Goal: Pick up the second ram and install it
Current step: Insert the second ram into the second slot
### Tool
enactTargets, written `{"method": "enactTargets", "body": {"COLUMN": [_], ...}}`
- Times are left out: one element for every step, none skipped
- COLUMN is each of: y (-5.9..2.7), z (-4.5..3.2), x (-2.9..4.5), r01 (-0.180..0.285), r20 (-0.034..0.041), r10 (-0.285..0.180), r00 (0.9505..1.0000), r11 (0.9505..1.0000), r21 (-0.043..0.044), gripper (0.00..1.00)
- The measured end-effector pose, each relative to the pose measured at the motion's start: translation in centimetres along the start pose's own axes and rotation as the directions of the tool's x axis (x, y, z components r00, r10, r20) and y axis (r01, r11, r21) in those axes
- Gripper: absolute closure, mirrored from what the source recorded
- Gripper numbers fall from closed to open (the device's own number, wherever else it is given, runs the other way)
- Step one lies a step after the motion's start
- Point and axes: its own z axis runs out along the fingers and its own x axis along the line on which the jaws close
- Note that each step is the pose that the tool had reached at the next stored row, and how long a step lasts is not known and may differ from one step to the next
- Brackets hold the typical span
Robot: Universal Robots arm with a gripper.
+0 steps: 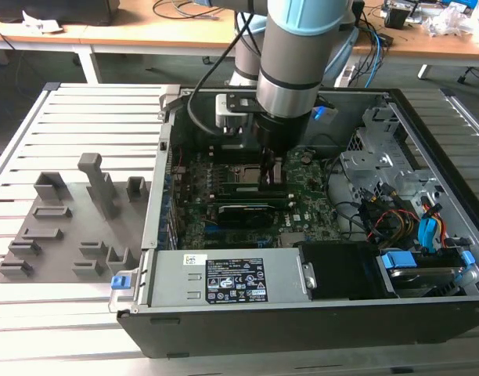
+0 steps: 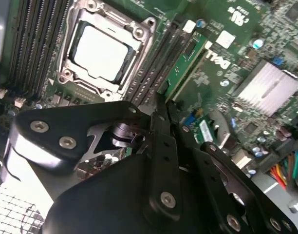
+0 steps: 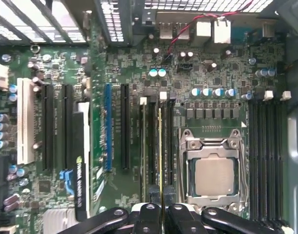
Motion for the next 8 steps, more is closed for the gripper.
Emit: {"method": "enactTargets", "body": {"y": [0.21, 0.31, 0.35, 0.36, 0.40, 0.43, 0.50, 0.51], "z": [0.33, 0.67, 1.01, 1.19, 1.25, 1.30, 1.37, 1.50], "x": [-0.10, -0.08, -0.06, -0.07, -0.07, -0.07, -0.06, -0.05], "r01": [0.000, 0.000, 0.000, 0.000, -0.001, -0.001, -0.001, -0.001], "r20": [0.0006, 0.0005, 0.0004, 0.0014, 0.0048, 0.0070, 0.0086, 0.0096], "r10": [0.000, 0.000, 0.000, 0.000, 0.001, 0.001, 0.001, 0.001], "r00": [1.0000, 1.0000, 1.0000, 1.0000, 1.0000, 1.0000, 1.0000, 1.0000], "r11": [1.0000, 1.0000, 1.0000, 1.0000, 1.0000, 1.0000, 1.0000, 1.0000], "r21": [0.0000, 0.0000, -0.0001, -0.0001, -0.0001, -0.0001, 0.0000, -0.0001], "gripper": [0.87, 0.87, 0.87, 0.87, 0.87, 0.87, 0.87, 0.87]}}
